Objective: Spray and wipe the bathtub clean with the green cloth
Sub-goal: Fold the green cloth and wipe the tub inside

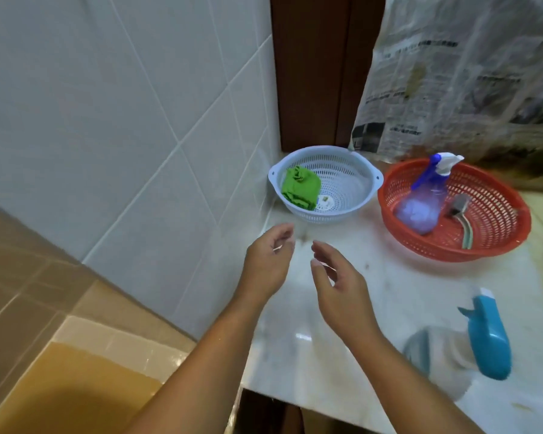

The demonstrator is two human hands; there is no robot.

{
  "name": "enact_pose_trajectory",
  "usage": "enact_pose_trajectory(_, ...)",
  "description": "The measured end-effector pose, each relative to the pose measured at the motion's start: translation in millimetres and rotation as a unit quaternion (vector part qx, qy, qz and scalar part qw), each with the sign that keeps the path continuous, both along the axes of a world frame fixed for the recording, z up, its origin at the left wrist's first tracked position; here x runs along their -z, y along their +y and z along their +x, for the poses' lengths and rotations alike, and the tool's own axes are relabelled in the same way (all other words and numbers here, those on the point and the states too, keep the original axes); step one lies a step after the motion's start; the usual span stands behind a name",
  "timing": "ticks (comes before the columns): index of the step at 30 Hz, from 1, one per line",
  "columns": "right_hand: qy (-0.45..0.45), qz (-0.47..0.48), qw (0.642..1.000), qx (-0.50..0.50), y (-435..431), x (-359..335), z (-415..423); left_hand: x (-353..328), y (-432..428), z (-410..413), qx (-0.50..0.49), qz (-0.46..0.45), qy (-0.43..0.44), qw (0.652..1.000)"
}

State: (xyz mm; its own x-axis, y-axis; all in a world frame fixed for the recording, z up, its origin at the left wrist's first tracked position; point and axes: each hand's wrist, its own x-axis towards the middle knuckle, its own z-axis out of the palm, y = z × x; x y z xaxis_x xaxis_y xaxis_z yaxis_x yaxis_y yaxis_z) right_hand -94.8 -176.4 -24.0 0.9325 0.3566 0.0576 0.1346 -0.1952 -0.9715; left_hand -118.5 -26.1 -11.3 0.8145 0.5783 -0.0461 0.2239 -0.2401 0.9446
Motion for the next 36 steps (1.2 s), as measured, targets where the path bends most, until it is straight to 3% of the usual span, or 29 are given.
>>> enact_pose_trajectory(8,-0.010,-0.034,0.999,0.038,72.5,-16.6,90.7,-2.8,50.9,92.2,-0.030,0.066,0.000,0.997)
enact_pose_trajectory(12,-0.015,-0.173,0.985,-0.007,102.4,-15.7,146.7,5.8,57.7,115.7,-0.047,0.083,0.018,0.995)
enact_pose_trajectory(16,-0.013,-0.338,0.935,-0.107,130.1,-18.3,188.2,19.0,62.7,126.1,-0.045,0.078,0.028,0.996)
enact_pose_trajectory(20,-0.011,-0.391,0.912,-0.120,149.3,-9.4,208.7,23.4,65.5,127.8,-0.041,0.058,0.028,0.997)
enact_pose_trajectory(26,-0.044,-0.410,0.908,-0.081,152.8,11.7,226.0,15.6,68.9,131.0,-0.014,0.048,0.047,0.998)
enact_pose_trajectory(29,-0.056,-0.379,0.921,-0.063,146.6,16.6,230.2,19.3,67.9,130.8,0.022,0.061,0.069,0.996)
enact_pose_trajectory(36,-0.020,-0.154,0.987,0.043,123.2,-2.5,223.6,22.4,65.2,131.9,0.017,0.040,0.057,0.997)
